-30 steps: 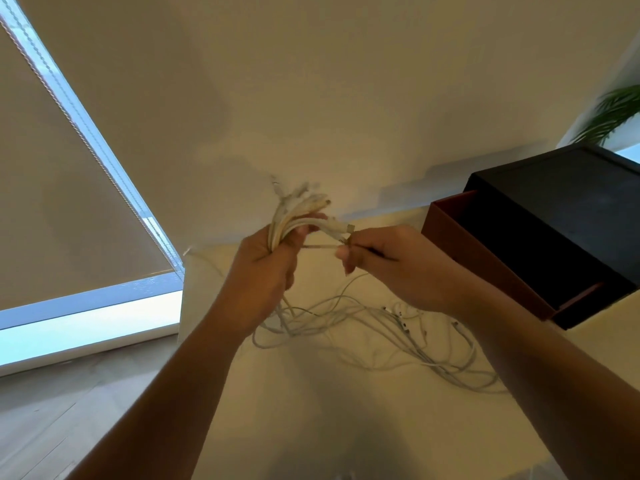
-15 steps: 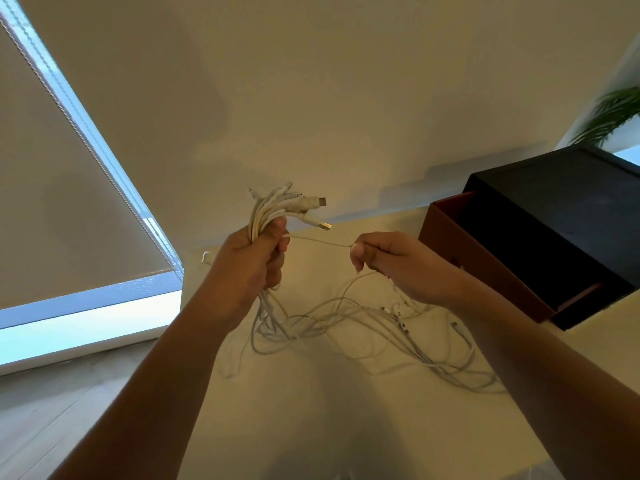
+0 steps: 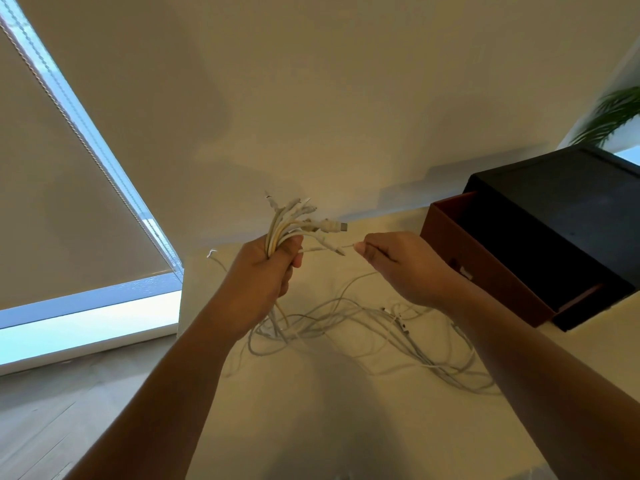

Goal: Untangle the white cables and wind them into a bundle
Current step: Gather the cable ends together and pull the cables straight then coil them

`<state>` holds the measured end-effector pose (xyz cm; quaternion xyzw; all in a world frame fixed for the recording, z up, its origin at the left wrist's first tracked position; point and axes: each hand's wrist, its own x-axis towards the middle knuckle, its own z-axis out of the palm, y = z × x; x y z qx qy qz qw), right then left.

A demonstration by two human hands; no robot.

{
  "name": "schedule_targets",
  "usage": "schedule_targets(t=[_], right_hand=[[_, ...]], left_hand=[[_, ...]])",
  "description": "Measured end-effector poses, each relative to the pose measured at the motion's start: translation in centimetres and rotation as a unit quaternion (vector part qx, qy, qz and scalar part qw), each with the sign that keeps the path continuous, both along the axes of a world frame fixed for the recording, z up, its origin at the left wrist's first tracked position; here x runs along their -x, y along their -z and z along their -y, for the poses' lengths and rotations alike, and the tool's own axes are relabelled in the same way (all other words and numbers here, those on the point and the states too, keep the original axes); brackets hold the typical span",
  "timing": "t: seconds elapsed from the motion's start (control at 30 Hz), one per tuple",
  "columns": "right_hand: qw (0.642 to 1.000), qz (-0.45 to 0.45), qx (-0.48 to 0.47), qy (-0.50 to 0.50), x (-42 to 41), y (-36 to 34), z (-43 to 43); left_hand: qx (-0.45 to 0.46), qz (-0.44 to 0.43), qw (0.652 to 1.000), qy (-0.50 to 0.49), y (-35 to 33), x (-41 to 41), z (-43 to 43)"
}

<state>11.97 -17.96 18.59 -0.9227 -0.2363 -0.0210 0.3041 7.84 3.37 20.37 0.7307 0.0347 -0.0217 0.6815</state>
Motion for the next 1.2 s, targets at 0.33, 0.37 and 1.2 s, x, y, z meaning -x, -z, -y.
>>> schedule_targets(t=[0.33, 0.37, 1.2], right_hand=[[0.998, 0.027, -0.005, 0.060, -0.6, 0.6, 0.7], [0.997, 0.021, -0.013, 0.067, -0.8, 0.7, 1.1], [0.982, -0.172, 0.056, 0.049, 0.7, 1.1, 3.9]], left_hand=[[-0.006, 0.023, 1.000, -0.013, -0.6, 0.2, 0.0], [-0.008, 0.026, 0.999, -0.017, -0.7, 0.2, -0.2], [0.016, 0.011, 0.989, -0.149, 1.4, -1.4, -4.1]])
